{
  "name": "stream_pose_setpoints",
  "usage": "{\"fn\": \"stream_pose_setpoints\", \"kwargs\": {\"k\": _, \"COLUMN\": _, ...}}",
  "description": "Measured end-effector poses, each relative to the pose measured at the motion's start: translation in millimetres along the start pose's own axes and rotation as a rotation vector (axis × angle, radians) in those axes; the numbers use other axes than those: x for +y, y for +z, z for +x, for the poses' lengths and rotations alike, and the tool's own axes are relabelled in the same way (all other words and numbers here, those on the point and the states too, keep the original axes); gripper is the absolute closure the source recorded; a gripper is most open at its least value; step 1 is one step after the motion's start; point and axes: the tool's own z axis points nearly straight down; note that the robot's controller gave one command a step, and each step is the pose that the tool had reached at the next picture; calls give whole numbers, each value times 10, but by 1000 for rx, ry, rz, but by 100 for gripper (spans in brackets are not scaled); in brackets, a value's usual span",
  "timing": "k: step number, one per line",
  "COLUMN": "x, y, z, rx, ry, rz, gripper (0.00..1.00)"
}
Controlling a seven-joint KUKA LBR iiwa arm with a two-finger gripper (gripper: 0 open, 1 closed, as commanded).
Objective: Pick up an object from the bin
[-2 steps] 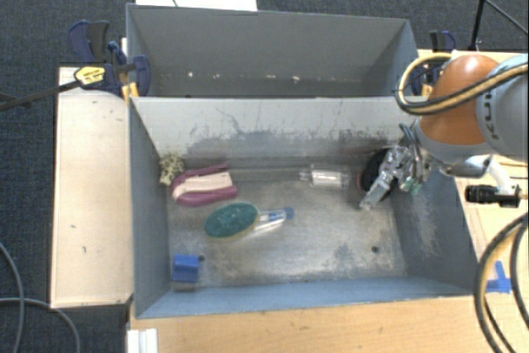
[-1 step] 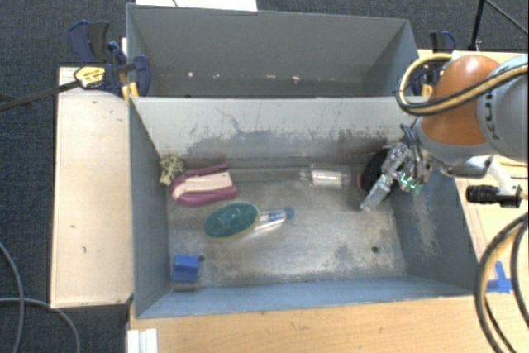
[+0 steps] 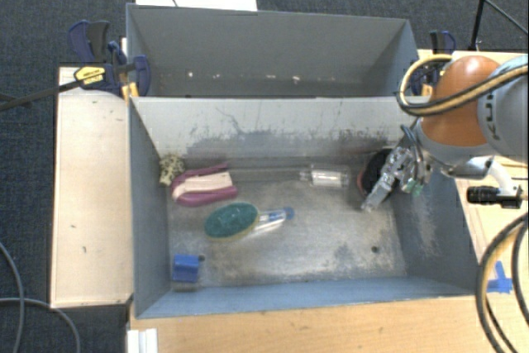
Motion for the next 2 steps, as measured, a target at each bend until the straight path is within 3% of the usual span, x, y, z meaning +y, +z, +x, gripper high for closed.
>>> {"fn": "stream_pose_setpoints", "kwargs": {"k": 1, "x": 239, "y": -18, "z": 131, "rx": -12, "ry": -85, "rz": 9, "gripper": 100}}
{"fn": "stream_pose_setpoints", "kwargs": {"k": 2, "x": 174, "y": -20, "z": 194, "rx": -10, "ry": 26, "rz": 0, "gripper": 100}}
